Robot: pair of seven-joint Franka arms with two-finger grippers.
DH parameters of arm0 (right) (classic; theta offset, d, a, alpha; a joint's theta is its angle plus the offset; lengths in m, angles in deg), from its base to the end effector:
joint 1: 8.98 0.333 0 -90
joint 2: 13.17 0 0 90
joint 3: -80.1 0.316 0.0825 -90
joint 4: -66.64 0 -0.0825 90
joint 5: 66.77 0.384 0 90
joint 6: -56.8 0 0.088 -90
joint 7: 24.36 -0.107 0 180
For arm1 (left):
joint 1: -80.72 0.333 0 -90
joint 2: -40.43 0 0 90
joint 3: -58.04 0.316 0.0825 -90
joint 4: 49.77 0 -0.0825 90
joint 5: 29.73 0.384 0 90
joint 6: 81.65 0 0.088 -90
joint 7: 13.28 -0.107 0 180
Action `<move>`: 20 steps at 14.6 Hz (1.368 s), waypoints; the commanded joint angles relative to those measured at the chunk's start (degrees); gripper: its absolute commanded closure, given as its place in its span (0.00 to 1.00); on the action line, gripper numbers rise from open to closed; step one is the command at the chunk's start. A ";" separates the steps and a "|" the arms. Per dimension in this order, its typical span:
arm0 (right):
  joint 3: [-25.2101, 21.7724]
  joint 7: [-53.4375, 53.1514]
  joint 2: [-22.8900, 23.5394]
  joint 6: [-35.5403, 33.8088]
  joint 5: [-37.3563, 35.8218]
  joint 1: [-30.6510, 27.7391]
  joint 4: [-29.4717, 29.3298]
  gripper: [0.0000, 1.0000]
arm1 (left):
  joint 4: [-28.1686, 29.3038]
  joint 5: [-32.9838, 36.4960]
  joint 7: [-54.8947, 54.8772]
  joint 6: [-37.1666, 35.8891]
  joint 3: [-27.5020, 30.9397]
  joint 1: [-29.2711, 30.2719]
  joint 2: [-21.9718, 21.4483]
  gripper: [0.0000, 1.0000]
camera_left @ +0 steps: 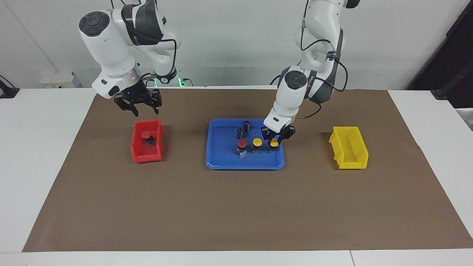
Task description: Sort red and yellow buttons by color
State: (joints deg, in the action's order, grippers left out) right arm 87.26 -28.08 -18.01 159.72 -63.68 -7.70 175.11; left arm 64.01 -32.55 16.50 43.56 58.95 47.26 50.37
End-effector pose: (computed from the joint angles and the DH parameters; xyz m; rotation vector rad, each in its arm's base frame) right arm 0.5283 0.0849 0.5361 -3.0992 -0.1077 0.0269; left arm 0.4977 -0.3201 0.3808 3.0956 -0.0321 0.0042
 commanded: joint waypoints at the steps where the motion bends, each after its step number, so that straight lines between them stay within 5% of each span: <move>1: 0.23 -4.35 -0.62 3.94 0.60 2.22 1.66 0.26 | -9.08 -0.70 -0.94 -14.07 1.03 1.45 -2.03 0.99; 4: 0.23 -13.73 4.02 8.08 0.51 8.28 -0.69 0.26 | -12.09 -0.61 -14.09 -20.26 1.21 11.28 -5.01 0.99; 9: 0.23 -31.24 16.33 20.28 -1.68 19.80 -5.55 0.27 | -10.87 -0.61 -31.17 -19.48 1.30 25.80 -5.90 0.99; 20: 0.23 -40.75 25.22 26.63 -9.68 28.69 -6.51 0.31 | 7.41 -0.52 -34.78 -6.38 1.38 31.08 -12.14 0.99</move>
State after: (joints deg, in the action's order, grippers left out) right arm 87.56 -67.64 5.43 185.46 -71.27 20.52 169.79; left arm 67.18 -32.55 -16.86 34.89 60.89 76.78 40.93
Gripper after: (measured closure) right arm 0.291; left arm 0.577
